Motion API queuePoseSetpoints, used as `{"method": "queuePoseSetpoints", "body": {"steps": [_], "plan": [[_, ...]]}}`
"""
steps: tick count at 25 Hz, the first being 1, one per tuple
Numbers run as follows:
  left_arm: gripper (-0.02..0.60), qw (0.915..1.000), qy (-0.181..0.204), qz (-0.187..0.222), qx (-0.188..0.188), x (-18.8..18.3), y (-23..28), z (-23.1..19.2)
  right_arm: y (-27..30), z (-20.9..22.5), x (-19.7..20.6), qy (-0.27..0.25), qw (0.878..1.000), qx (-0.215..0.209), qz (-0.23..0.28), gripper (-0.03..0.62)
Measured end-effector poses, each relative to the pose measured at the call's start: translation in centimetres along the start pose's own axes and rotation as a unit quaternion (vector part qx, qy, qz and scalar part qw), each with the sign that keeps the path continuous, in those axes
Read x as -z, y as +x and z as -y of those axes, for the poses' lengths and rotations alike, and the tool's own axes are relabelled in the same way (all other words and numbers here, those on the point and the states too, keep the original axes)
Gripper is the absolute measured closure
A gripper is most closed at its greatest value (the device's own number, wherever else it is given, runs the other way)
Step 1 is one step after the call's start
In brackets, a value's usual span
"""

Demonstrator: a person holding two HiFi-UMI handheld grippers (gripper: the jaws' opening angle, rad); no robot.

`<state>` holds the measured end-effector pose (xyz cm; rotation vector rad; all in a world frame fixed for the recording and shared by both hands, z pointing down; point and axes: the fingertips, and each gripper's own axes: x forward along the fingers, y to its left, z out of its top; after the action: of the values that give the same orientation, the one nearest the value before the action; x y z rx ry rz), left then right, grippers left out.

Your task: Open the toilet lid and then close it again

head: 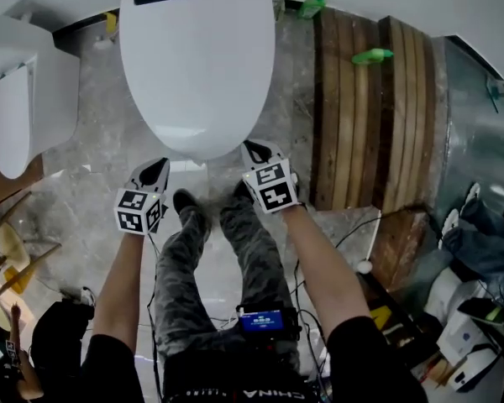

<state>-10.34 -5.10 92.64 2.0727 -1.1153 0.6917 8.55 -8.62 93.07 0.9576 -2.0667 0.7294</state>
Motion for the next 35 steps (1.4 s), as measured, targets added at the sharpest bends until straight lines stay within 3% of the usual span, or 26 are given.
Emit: {"method": "queuePoseSetpoints", "body": {"steps": [9, 17, 25, 35], "plan": [[0.574, 0.9984, 0.027, 0.049, 0.001, -12.8, -9.4, 5.3, -11.8, -2.4, -12.5, -0.001, 0.998, -0.015, 0.063, 0.580], [0.574, 0.9912, 0.036, 0.124, 0.031, -22.9, -18.9, 12.6, -23.7, -5.5, -21.7, 0.032, 0.985, -0.018, 0.167, 0.580], [0.574, 0.9851, 0.052, 0.159, 0.039, -26.3, -25.0, 16.0, -30.0, -6.6, -24.4, 0.018, 0.980, -0.042, 0.192, 0.580], [0.574, 0.9788, 0.059, 0.196, 0.015, -27.9, -28.1, 17.6, -32.0, -6.6, -23.7, -0.007, 0.977, -0.064, 0.205, 0.581]]}}
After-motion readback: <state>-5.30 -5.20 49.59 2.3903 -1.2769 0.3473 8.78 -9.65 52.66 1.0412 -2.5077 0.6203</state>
